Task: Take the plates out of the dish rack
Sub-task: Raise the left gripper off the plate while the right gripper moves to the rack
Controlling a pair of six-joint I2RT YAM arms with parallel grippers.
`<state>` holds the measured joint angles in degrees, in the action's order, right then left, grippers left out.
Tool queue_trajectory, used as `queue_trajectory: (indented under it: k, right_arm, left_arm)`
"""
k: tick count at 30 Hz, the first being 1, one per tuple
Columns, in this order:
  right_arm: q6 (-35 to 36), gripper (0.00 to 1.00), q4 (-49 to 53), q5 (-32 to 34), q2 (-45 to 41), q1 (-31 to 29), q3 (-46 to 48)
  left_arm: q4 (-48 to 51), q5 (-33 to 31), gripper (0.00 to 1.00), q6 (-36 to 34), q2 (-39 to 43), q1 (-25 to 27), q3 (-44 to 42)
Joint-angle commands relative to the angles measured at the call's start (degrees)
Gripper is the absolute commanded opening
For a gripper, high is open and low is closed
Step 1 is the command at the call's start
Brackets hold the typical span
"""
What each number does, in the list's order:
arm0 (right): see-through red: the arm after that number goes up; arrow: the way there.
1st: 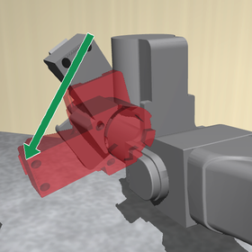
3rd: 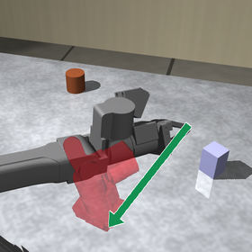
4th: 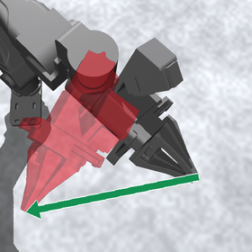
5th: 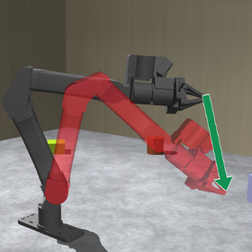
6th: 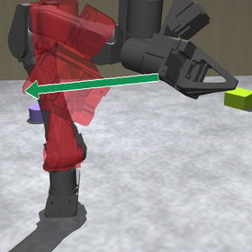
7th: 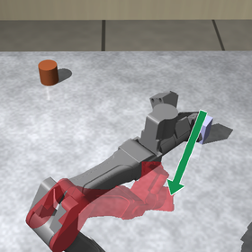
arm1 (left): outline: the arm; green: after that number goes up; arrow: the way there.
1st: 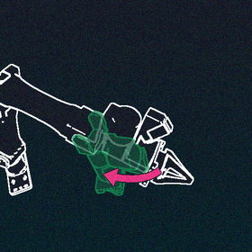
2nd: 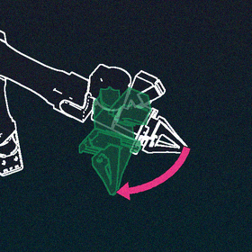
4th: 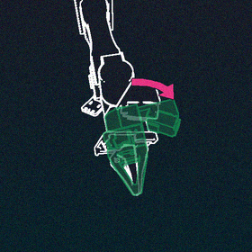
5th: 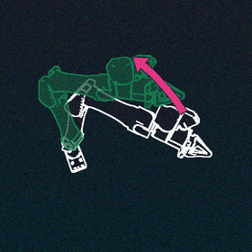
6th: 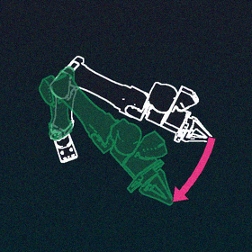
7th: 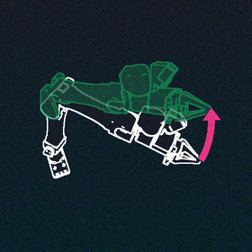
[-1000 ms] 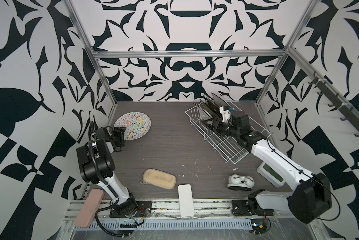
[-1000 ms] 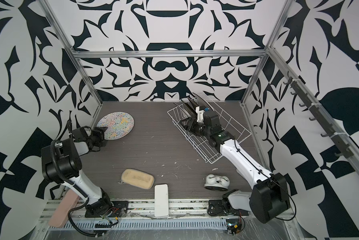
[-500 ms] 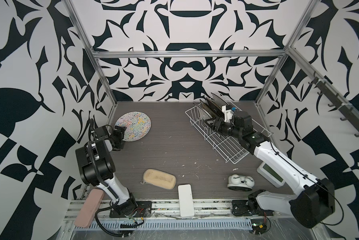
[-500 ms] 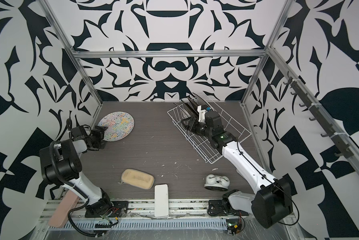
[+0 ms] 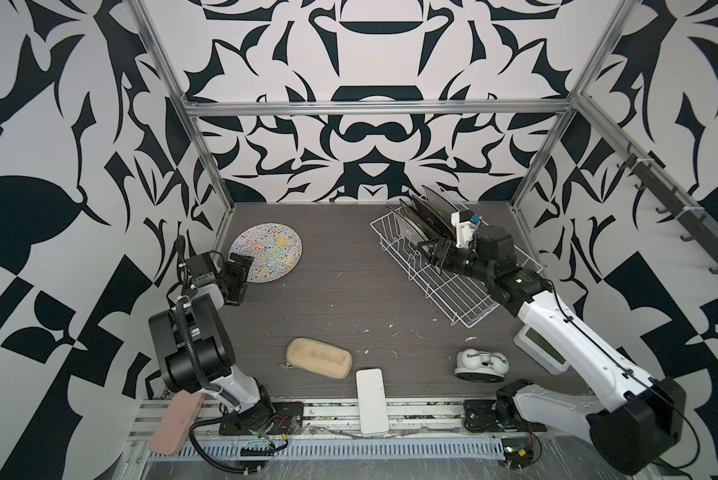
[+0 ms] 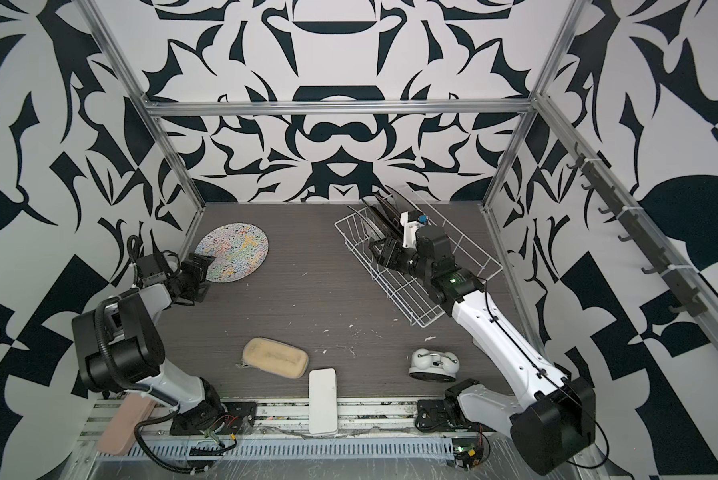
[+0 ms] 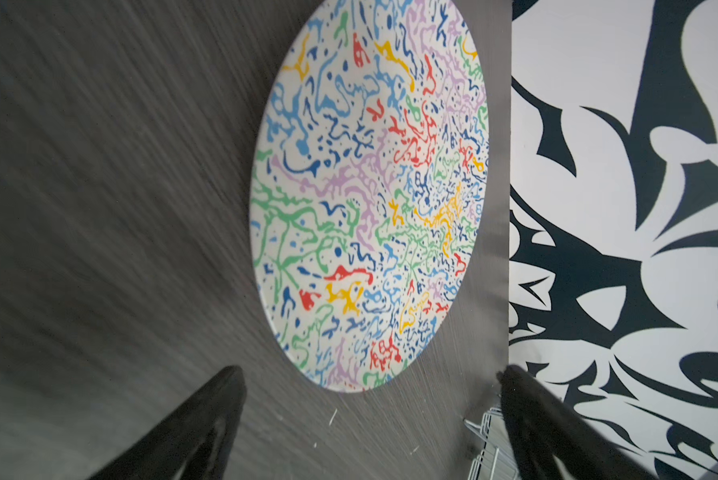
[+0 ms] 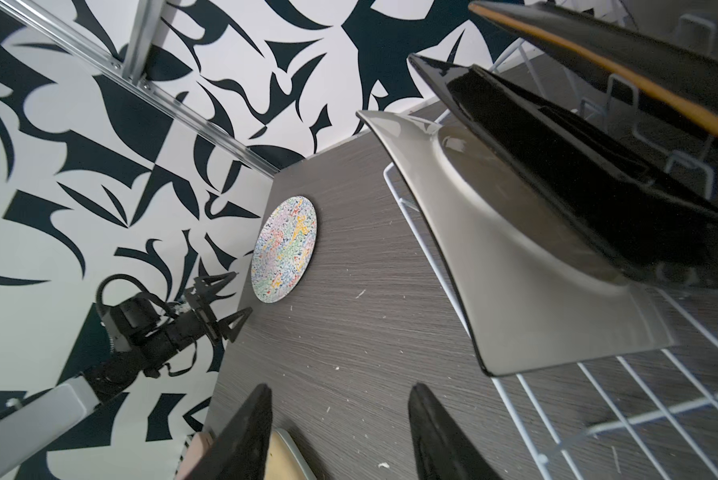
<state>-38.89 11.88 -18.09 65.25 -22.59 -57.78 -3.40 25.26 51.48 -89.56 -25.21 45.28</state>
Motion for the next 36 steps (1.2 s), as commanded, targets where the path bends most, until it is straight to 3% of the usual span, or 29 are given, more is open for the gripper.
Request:
queue_trajectory:
  k: [1, 5, 11, 17, 25, 28, 33, 36]
  right_arm:
    - [6.5, 0.56, 3.7, 3.1, -2.4, -0.3, -4.0]
    - [12.1, 0.57, 8.5, 8.1, -4.4, -0.3, -5.4]
    - [17.3, 0.56, 12.3, 12.8, -7.0, -0.2, -5.1]
    - [22.3, 0.57, 12.5, 14.2, -6.3, -0.4, -4.9]
    - [25.0, 0.58, 19.3, 18.9, -1.4, -2.4, -11.1]
    - [28.2, 0.58, 24.1, 23.8, 2.5, -5.1, -15.2]
    - [32.1, 0.59, 33.6, 28.5, 10.4, -9.3, -23.5]
    - [33.5, 0.59, 35.7, 36.4, 13.2, -11.5, -25.9]
  left_arm:
    - [2.4, -0.6, 0.99, -3.5, 5.5, 0.7, -1.8]
    - [3.7, -1.9, 0.99, -7.3, 11.6, 4.2, -3.0]
    - [5.2, -7.1, 0.99, -10.3, 20.0, 16.0, -4.7]
    - [2.2, -17.5, 0.99, -7.3, 28.4, 30.7, -10.7]
    - [3.2, -24.9, 0.99, -3.4, 35.0, 42.2, -14.9]
    - [3.0, -27.7, 0.99, -2.5, 35.4, 45.8, -15.5]
    - [2.8, -26.9, 0.99, -2.3, 33.7, 47.9, -14.4]
    - [2.0, -26.9, 0.99, -3.0, 32.3, 48.2, -14.2]
